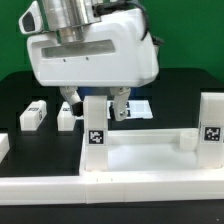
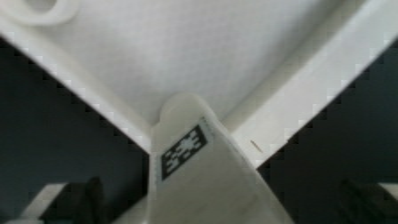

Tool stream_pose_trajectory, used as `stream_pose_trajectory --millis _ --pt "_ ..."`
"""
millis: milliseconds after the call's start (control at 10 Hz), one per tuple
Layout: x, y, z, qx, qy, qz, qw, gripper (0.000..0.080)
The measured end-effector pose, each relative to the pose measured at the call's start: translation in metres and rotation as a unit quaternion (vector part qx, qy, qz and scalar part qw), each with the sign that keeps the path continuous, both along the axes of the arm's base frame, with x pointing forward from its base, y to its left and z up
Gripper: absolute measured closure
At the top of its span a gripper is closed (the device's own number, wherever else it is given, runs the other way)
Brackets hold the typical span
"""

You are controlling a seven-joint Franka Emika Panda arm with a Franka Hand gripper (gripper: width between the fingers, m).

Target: Assemble desk

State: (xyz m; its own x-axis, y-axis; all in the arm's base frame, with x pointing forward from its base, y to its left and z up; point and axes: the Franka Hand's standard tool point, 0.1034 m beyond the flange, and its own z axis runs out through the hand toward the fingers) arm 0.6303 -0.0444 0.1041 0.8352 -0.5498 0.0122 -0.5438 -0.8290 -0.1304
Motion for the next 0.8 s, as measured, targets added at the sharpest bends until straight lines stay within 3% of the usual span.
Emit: stream_pose_trajectory --millis 100,200,300,600,800 --pt "0.0008 -0.0002 -0.0011 -0.018 -0.006 0.115 0.993 0.0151" --pt "0.0014 -0.0037 -0.0038 -0.02 -0.007 0.174 0.985 0.0151" --pt "0.0014 -0.0037 -0.0043 -0.016 -0.005 0.147 0.989 0.0151" --pt "0.0009 -0.0042 -0.005 -0.011 0.003 0.076 0.997 0.051" --pt "0.0007 -0.0057 -0.0049 -0.007 0.01 0.004 1.0 0.0509"
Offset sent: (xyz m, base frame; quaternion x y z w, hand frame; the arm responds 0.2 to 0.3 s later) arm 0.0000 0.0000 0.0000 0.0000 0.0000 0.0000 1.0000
